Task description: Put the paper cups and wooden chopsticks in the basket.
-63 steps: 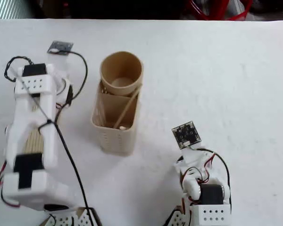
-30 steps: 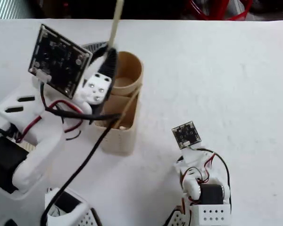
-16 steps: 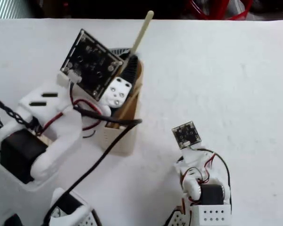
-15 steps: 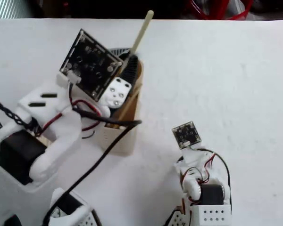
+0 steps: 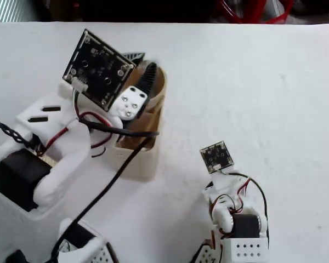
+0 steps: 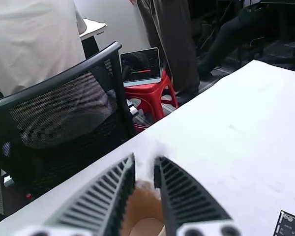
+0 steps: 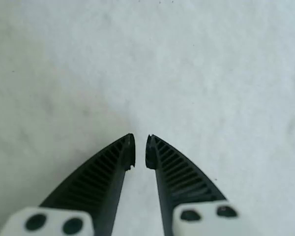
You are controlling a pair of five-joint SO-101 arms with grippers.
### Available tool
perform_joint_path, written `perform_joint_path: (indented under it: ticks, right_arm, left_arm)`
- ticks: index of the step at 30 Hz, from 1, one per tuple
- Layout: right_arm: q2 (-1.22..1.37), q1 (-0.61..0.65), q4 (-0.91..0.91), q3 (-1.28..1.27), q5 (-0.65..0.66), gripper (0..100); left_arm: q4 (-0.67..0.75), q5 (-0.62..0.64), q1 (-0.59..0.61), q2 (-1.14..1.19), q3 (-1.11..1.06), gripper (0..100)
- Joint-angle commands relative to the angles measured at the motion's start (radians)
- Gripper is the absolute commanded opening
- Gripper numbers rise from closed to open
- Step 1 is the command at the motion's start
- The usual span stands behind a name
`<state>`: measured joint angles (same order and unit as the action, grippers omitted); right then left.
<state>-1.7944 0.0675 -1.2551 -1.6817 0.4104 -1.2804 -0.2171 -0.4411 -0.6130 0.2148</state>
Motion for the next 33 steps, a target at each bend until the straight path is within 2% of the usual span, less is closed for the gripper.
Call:
perform_joint_path:
  ticks: [1, 3, 5, 10, 12, 14, 19, 22, 27, 33]
  right_arm:
    - [-0.007, -0.010, -0.005, -0.009, 0.006, 5.3]
    - [-0.007, -0.010, -0.005, -0.009, 0.006, 5.3]
    - [-0.007, -0.010, -0.005, -0.009, 0.006, 5.3]
    - [-0.007, -0.010, -0.005, -0.009, 0.006, 5.3]
    - [-0.007, -0.010, -0.005, -0.009, 0.006, 5.3]
    - [-0.007, -0.010, -0.005, -0.009, 0.006, 5.3]
    - [-0.007, -0.010, -0.005, -0.009, 0.006, 5.3]
    - [-0.007, -0.010, -0.005, -0.009, 0.006, 5.3]
    - [-0.007, -0.010, -0.005, -0.009, 0.006, 5.3]
    - [-0.007, -0.010, -0.005, -0.009, 0.006, 5.3]
  left_arm:
    - [-0.021, -0.011, 0.008, -0.008, 0.008, 9]
    - [-0.081, -0.012, 0.022, -0.024, 0.008, 9]
    - [-0.129, -0.012, 0.107, -0.064, 0.000, 9]
    - [-0.133, 0.014, 0.510, -0.117, -0.040, 9]
    - [-0.117, 0.041, 0.657, -0.117, -0.135, 9]
    - [-0.063, 0.023, 0.737, -0.116, -0.299, 9]
    - [0.157, -0.017, 0.763, -0.116, -0.779, 9]
    - [0.267, -0.015, 0.762, -0.114, -0.965, 9]
    - [0.311, -0.035, 0.762, -0.114, -1.099, 16]
    - [0.348, -0.052, 0.776, -0.102, -1.134, 14]
